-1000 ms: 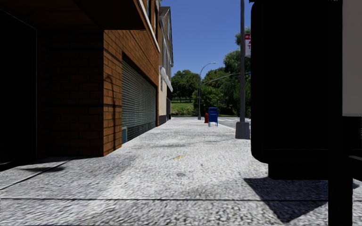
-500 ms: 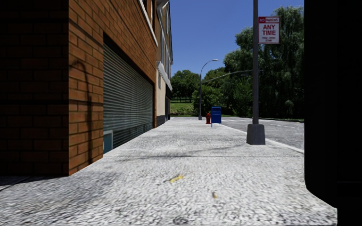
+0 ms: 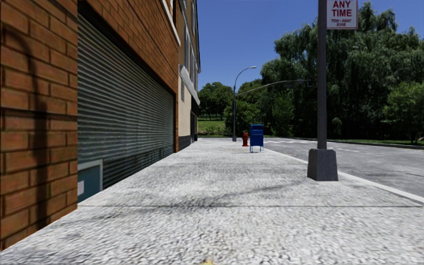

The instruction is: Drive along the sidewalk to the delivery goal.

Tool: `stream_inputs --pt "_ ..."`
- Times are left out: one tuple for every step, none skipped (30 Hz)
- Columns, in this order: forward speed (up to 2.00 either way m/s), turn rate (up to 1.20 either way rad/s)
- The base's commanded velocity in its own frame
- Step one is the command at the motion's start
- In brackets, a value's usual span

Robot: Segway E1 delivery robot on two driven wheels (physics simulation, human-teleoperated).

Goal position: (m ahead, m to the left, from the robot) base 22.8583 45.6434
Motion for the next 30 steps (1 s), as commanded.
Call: stream_inputs --pt "2.0 0.0" --pt "2.0 0.0" --pt "2.0 0.0" --pt "2.0 0.0" --pt "2.0 0.0" --pt "2.0 0.0" --pt "2.0 0.0" --pt "2.0 0.0" --pt "2.0 0.0" --pt "2.0 0.0" --pt "2.0 0.0" --pt "2.0 0.0" --pt "2.0 0.0" --pt "2.0 0.0" --pt "2.0 0.0" --pt "2.0 0.0" --pt "2.0 0.0" --pt "2.0 0.0" --pt "2.0 0.0" --pt "2.0 0.0" --pt "2.0 0.0" --pt "2.0 0.0" --pt "2.0 0.0" --pt "2.0 0.0" --pt "2.0 0.0" --pt "2.0 0.0" --pt "2.0 0.0" --pt "2.0 0.0" --pt "2.0 0.0" --pt "2.0 0.0"
